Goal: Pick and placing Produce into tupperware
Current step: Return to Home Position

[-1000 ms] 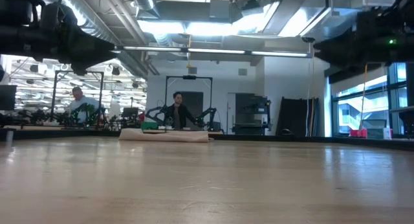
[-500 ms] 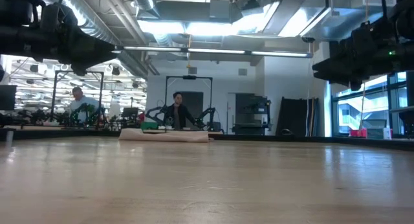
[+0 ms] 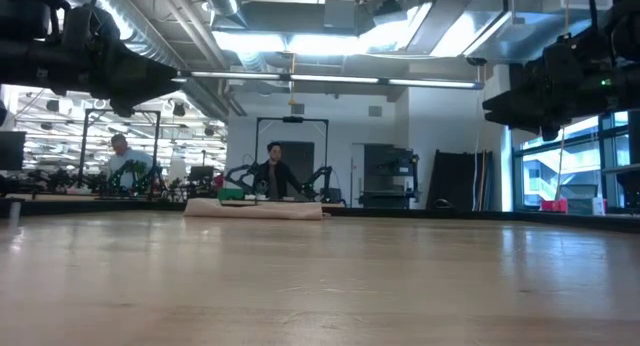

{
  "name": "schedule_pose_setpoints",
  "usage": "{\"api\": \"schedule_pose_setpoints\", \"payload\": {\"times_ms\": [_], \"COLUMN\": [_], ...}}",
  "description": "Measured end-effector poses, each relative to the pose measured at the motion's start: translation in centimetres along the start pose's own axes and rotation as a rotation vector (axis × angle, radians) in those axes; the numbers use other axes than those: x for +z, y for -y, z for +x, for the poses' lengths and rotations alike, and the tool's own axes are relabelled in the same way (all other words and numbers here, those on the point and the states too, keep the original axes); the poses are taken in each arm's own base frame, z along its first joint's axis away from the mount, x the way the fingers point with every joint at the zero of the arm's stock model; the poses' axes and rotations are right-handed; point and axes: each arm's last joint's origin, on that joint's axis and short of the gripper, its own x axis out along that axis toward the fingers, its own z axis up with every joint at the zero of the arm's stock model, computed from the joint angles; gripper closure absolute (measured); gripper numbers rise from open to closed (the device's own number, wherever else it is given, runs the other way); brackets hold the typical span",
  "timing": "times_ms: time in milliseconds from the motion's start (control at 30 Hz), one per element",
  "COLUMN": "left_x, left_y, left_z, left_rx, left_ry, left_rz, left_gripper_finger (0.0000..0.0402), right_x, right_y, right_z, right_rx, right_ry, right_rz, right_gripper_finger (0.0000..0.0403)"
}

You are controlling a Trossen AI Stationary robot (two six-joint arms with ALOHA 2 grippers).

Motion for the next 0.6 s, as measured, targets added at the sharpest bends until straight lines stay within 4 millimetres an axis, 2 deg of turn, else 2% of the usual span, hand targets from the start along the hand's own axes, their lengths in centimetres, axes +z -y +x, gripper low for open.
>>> {"api": "schedule_pose_setpoints", "payload": {"times_ms": [367, 600], "left_x": [0.0, 0.0], "left_y": [0.0, 0.0], "left_z": [0.0, 0.0], "left_rx": [0.0, 0.0], "left_ry": [0.0, 0.0], "left_rz": [0.0, 0.0], "left_gripper_finger": [0.0254, 0.0246], "right_x": [0.01, 0.01], "right_y": [0.0, 0.0], "right_z": [0.0, 0.0], "right_rx": [0.0, 0.0], "right_ry": [0.001, 0.001], "right_rz": [0.0, 0.0], "right_gripper_finger": [0.0215, 0.0215]}}
